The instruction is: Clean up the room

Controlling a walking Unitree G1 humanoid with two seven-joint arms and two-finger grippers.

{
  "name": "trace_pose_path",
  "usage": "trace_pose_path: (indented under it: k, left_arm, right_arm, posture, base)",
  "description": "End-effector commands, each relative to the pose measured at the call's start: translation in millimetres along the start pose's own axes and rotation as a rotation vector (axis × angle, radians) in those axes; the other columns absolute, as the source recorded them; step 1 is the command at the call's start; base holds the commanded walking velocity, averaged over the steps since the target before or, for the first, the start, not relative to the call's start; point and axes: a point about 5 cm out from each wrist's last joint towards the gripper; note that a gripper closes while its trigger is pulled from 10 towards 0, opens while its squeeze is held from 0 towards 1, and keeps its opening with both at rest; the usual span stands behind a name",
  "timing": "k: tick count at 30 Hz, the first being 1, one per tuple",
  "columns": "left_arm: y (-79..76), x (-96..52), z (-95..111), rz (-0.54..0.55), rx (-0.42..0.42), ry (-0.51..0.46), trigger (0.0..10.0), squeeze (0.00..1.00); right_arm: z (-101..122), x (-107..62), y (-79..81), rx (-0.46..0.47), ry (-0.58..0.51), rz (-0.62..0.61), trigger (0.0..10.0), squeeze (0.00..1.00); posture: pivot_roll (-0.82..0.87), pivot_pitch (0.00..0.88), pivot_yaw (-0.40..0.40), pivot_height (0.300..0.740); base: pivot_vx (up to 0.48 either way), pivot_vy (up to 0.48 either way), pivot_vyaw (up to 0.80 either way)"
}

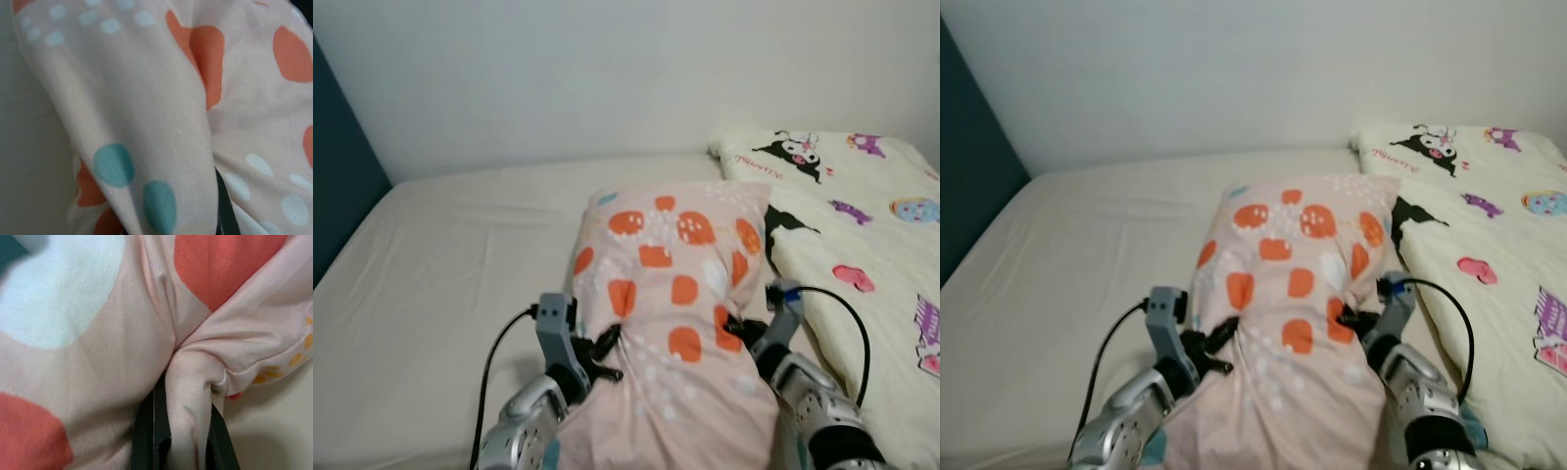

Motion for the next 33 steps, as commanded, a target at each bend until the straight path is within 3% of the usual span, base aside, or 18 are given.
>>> trace_pose_path:
  k: [1,3,6,12,13,14,18,23,33]
  left_arm:
    - [-14.1,1.4,4,-0.045,0.005,-0.021,0.0,0.26]
    - [-14.5,-1.1,9,-0.013,0.011,-0.048,0.0,0.26]
    - [-15.4,-2.7,13,0.007,0.004,-0.070,0.0,0.25]
    - [-19.4,-4.7,19,0.017,0.073,-0.077,0.0,0.25]
    - [-20.0,-5.4,19,0.031,0.102,-0.064,2.4,0.22]
    - [-17.4,-6.1,17,0.066,0.120,-0.040,10.0,0.02]
    - [-8.0,-9.6,15,0.152,0.153,-0.026,10.0,0.00]
    - [2.9,-17.4,17,0.253,0.277,-0.049,10.0,0.00]
    - [3.9,-22.4,19,0.283,0.312,-0.063,10.0,0.00]
  right_arm:
    - [-7,13.7,28.2,-0.001,0.010,0.104,0.0,0.00]
    - [0,17.3,44.2,-0.022,-0.038,0.140,0.0,0.00]
    - [4,18.6,54.7,-0.033,-0.065,0.163,0.0,0.00]
    - [2,17.0,59.5,-0.085,-0.073,0.115,0.0,0.00]
    - [0,15.2,58.4,-0.149,-0.075,0.069,4.6,0.00]
    - [-4,13.4,56.4,-0.200,-0.057,0.026,10.0,0.00]
    - [-10,7.5,56.9,-0.243,-0.048,0.001,10.0,0.00]
    - [-18,-1.5,59.2,-0.335,-0.046,-0.028,10.0,0.00]
    - [-27,-5.6,63.5,-0.308,-0.046,-0.041,10.0,0.00]
  posture:
    - [-0.07,0.152,0.013,0.576]
    - [-0.08,0.127,0.004,0.576]
    - [-0.08,0.115,0.003,0.576]
    - [-0.07,0.097,0.003,0.576]
    - [-0.07,0.090,0.005,0.576]
    - [-0.08,0.085,0.007,0.576]
    - [-0.08,0.081,0.010,0.576]
    - [-0.08,0.073,0.011,0.576]
    - [-0.07,0.057,0.004,0.616]
  base:
    - [0.000,0.000,0.00]
    - [0.000,0.000,0.00]
    - [0.000,0.000,0.00]
    - [0.000,0.000,0.00]
    - [0.000,0.000,0.00]
    - [0.000,0.000,0.00]
    - [0.000,0.000,0.00]
    - [0.000,0.000,0.00]
    - [0.000,0.000,0.00]
Point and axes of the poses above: a point about 5 cm out from each wrist's last joint towards the gripper, its own x axis pointing out of the wrist towards the gripper, its own z axis along the axis of the wrist's last joint, y = z × x, and after that the axes turned 10 degrees about x, right-handed
